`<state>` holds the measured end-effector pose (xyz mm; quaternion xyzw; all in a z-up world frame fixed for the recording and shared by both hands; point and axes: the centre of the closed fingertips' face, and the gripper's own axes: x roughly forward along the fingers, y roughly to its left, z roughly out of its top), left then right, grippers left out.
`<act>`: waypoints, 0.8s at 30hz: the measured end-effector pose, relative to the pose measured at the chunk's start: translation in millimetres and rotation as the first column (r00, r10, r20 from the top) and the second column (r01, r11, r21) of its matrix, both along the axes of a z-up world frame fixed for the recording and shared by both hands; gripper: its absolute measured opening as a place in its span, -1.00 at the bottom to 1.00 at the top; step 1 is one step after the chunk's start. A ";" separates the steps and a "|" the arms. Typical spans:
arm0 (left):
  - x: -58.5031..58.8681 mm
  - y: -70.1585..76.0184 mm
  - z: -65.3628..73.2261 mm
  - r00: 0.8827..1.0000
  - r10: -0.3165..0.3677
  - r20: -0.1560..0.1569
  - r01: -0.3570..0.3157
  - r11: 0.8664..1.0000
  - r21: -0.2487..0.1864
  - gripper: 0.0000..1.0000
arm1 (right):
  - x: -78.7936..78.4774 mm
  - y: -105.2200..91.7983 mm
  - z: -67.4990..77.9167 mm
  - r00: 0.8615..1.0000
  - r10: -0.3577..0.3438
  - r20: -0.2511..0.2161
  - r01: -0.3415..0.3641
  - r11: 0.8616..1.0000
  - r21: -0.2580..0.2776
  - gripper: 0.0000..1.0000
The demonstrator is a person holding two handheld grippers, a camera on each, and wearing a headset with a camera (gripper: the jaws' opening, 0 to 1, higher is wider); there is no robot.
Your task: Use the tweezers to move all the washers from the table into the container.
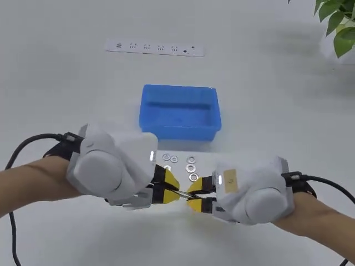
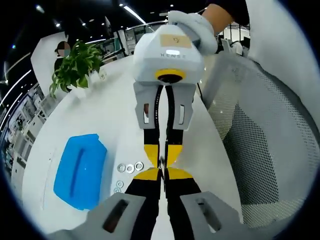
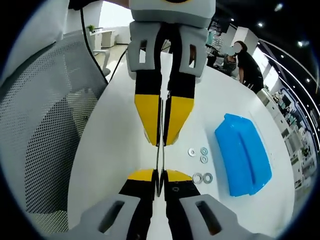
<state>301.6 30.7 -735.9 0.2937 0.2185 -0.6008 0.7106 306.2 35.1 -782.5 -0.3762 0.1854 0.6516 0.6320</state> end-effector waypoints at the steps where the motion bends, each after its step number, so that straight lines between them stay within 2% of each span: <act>1: -1.0 -4.4 5.4 1.000 0.001 -0.002 -0.001 1.000 -0.025 -0.88 | -0.7 0.1 2.4 1.000 -0.004 -0.001 0.004 1.000 0.019 -0.85; 3: -3.4 -14.4 14.8 1.000 -0.011 0.005 0.011 0.998 -0.066 -0.88 | -3.9 3.0 7.5 0.999 -0.022 -0.026 0.023 0.997 0.069 -0.85; 5: -6.5 -23.2 16.7 0.999 -0.028 0.018 0.029 0.998 -0.064 -0.88 | -5.9 5.5 9.6 0.999 -0.032 -0.033 0.035 0.995 0.094 -0.85; 6: -7.6 -25.9 14.9 0.999 -0.045 0.030 0.047 0.998 -0.050 -0.88 | -6.4 5.7 7.6 0.999 -0.030 -0.028 0.033 0.996 0.086 -0.85; 8: -9.1 -29.7 8.3 0.998 -0.058 0.031 0.059 0.997 -0.041 -0.88 | -8.7 3.8 1.3 1.000 -0.009 -0.006 0.010 0.999 0.046 -0.85; 9: -8.8 -31.8 9.2 0.998 -0.052 0.024 0.054 0.996 -0.068 -0.88 | -7.7 3.7 2.4 1.000 -0.006 0.011 0.005 0.999 0.050 -0.85; 10: -7.9 -32.6 9.5 0.999 -0.039 0.016 0.040 0.996 -0.081 -0.88 | -7.1 4.0 3.0 1.000 -0.009 0.007 0.008 0.999 0.053 -0.85; 14: -6.5 -31.3 10.2 0.999 -0.025 0.021 0.027 0.996 -0.089 -0.88 | -4.9 2.9 4.1 1.000 -0.026 -0.015 0.027 0.998 0.065 -0.85; 16: -5.5 -25.8 11.8 1.000 -0.011 0.029 0.014 0.995 -0.094 -0.88 | -4.4 5.1 4.6 1.000 -0.023 -0.019 0.024 0.997 0.070 -0.85; 19: -4.3 -20.0 12.6 1.000 0.012 0.020 -0.010 0.994 -0.106 -0.88 | -4.7 8.6 5.2 0.999 -0.020 -0.032 0.022 0.997 0.078 -0.85; 24: -4.7 -17.8 13.7 1.000 0.017 0.026 -0.014 0.993 -0.119 -0.88 | -4.9 10.5 5.2 0.999 -0.018 -0.042 0.022 0.996 0.085 -0.86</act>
